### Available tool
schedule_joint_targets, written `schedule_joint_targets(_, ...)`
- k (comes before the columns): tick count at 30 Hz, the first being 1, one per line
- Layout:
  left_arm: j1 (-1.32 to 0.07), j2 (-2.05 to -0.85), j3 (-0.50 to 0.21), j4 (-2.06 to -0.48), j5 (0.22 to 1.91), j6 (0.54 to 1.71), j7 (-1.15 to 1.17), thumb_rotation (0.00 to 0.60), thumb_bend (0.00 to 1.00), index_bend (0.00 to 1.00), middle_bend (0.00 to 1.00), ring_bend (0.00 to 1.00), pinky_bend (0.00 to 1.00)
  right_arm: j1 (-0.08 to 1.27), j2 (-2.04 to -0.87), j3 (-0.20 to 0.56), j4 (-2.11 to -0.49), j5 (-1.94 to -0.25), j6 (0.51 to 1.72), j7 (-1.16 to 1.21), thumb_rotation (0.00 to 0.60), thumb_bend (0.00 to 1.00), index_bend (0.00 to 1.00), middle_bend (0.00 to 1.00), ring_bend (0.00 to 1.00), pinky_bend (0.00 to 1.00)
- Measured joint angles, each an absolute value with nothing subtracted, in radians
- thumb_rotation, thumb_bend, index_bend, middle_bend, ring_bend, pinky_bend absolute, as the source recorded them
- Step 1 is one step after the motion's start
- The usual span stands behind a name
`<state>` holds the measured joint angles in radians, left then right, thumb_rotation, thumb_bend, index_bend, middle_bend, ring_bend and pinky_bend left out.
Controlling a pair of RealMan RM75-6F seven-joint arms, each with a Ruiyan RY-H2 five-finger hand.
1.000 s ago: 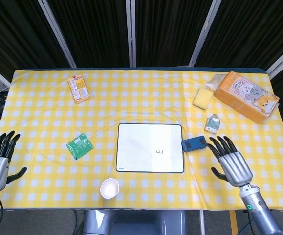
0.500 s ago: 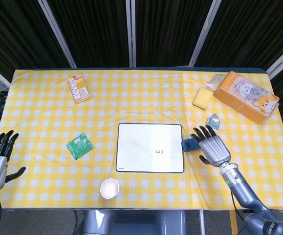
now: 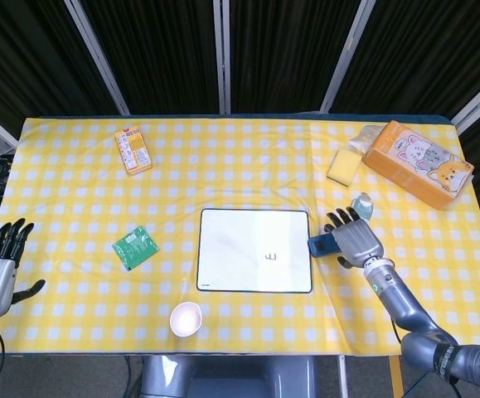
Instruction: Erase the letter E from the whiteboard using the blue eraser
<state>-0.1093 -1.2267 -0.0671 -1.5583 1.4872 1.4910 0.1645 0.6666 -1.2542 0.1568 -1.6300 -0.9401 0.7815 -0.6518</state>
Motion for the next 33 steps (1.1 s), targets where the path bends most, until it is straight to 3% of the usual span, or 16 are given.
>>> schedule_joint_targets(6,-0.115,-1.229,-0.068,-1.556,1.483,1.485,0.164,0.600,0.02,0.00,0.00,0.00,0.00,0.719,-1.302,0.128,-1.581,-0.875,0.777,-0.667,0.600,0.20,0.21,0.05,0.00,0.00)
schedule_joint_targets(33,-0.117,-1.221,-0.064,-1.562,1.485,1.488,0.146,0.600,0.02,0.00,0.00,0.00,0.00,0.793,-1.379,0.053,-1.501,-0.798,0.826,-0.652,0.600,0.20,0.28,0.08,0.00,0.02)
